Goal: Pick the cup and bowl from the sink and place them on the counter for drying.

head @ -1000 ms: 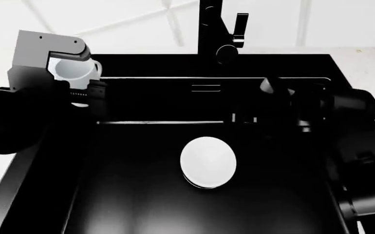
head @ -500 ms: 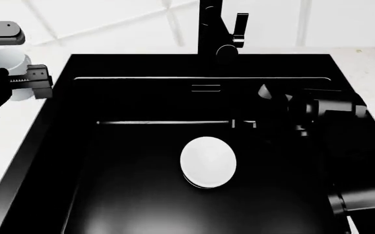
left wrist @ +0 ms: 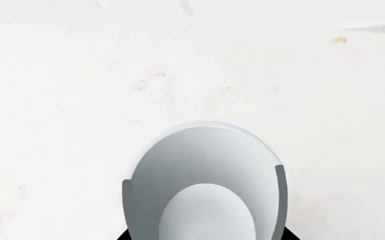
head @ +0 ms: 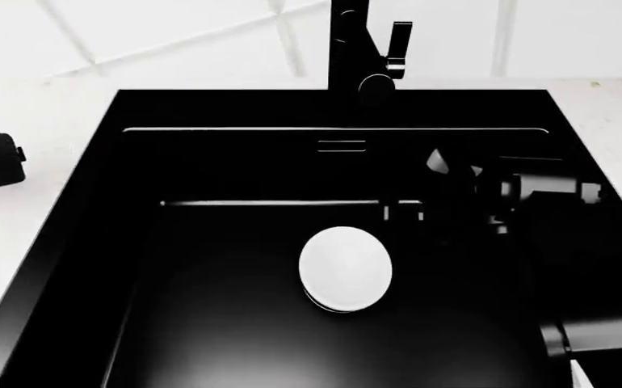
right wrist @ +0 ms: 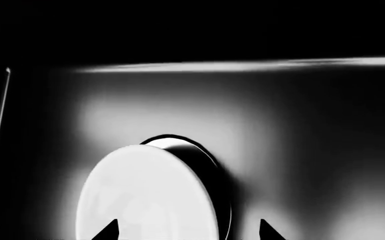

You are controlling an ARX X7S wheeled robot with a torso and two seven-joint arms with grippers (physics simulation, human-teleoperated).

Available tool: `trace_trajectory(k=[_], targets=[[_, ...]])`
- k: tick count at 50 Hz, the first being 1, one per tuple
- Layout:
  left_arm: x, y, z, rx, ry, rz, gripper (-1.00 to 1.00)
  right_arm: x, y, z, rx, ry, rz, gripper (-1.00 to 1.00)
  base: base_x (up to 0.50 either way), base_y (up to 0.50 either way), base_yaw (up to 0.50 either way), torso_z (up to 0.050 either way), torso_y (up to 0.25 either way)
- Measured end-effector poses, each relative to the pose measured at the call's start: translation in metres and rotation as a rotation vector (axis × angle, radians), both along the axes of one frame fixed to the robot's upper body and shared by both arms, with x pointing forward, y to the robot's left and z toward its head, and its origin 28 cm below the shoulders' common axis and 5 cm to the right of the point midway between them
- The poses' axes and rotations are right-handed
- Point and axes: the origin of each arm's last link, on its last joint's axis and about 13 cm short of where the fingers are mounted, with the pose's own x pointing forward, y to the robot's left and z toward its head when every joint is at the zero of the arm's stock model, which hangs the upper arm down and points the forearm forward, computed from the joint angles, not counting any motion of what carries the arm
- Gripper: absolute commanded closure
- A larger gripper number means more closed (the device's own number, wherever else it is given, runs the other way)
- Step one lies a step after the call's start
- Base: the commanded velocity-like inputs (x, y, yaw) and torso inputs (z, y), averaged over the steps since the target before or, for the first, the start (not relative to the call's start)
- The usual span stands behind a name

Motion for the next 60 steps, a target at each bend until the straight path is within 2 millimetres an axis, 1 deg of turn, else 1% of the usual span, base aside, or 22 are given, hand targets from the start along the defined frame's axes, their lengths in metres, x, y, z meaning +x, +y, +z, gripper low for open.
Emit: trace_trajectory(k=[10, 21, 22, 33, 47, 55, 60], targets=[[0.0, 0.004, -0.011, -0.004, 0.03, 0.024, 1.0, -0.001, 0.001, -0.005, 0.003, 0.01, 0.004, -1.0, 0.0, 0.0, 0.0, 0.0, 0.0], [-0.001, 0.004, -0.012, -0.017, 0.011, 0.031, 1.0, -0.001, 0.0, -0.008, 0.007, 0.011, 0.002, -1.0, 0.0, 0.0, 0.0, 0.0, 0.0], [-0.001, 0.004, -0.012, -0.019, 0.01, 0.032, -1.0, -0.001, 0.0, -0.008, 0.007, 0.011, 0.003, -1.0, 0.0, 0.0, 0.0, 0.0, 0.0], [-0.005, 0.007, -0.018, -0.042, 0.028, 0.058, -1.0, -0.001, 0.0, -0.009, 0.006, 0.011, 0.006, -1.0, 0.0, 0.0, 0.0, 0.0, 0.0], [-0.013, 0.007, -0.016, -0.047, 0.027, 0.066, -1.0, -0.002, -0.001, -0.009, 0.009, 0.006, 0.005, -1.0, 0.0, 0.0, 0.0, 0.0, 0.0], [-0.024, 0.002, -0.011, -0.05, 0.008, 0.065, -1.0, -0.003, -0.001, -0.008, 0.014, 0.001, 0.002, -1.0, 0.0, 0.0, 0.0, 0.0, 0.0], [-0.035, -0.003, -0.002, -0.057, -0.013, 0.047, -1.0, -0.003, -0.002, -0.009, 0.019, -0.002, -0.002, -1.0, 0.0, 0.0, 0.0, 0.0, 0.0]])
